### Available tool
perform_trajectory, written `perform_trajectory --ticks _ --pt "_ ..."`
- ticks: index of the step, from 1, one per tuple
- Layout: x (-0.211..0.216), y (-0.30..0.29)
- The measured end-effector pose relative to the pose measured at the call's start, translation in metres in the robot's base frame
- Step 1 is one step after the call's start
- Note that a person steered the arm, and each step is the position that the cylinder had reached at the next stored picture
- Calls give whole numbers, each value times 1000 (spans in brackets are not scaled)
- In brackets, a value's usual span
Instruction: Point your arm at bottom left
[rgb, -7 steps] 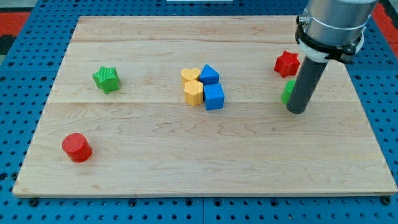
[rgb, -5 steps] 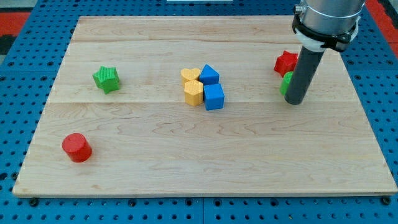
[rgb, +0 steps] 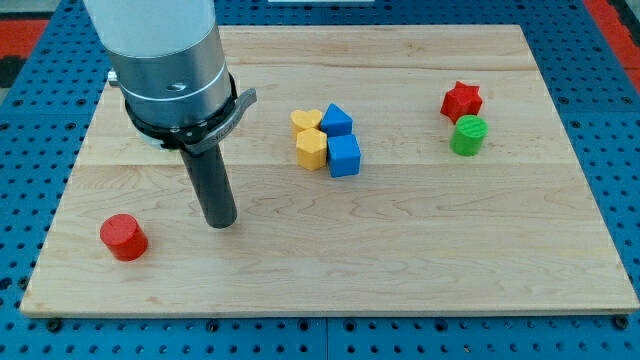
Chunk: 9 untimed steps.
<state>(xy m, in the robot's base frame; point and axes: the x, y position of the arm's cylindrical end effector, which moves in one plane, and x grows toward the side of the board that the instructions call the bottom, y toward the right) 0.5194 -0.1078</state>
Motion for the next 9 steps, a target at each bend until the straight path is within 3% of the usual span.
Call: perform_trajectory --ticks 1,2,4,8,9 --pt "-32 -11" --pt "-37 -14" --pt "-40 -162" --pt "47 -167" --pt "47 -167"
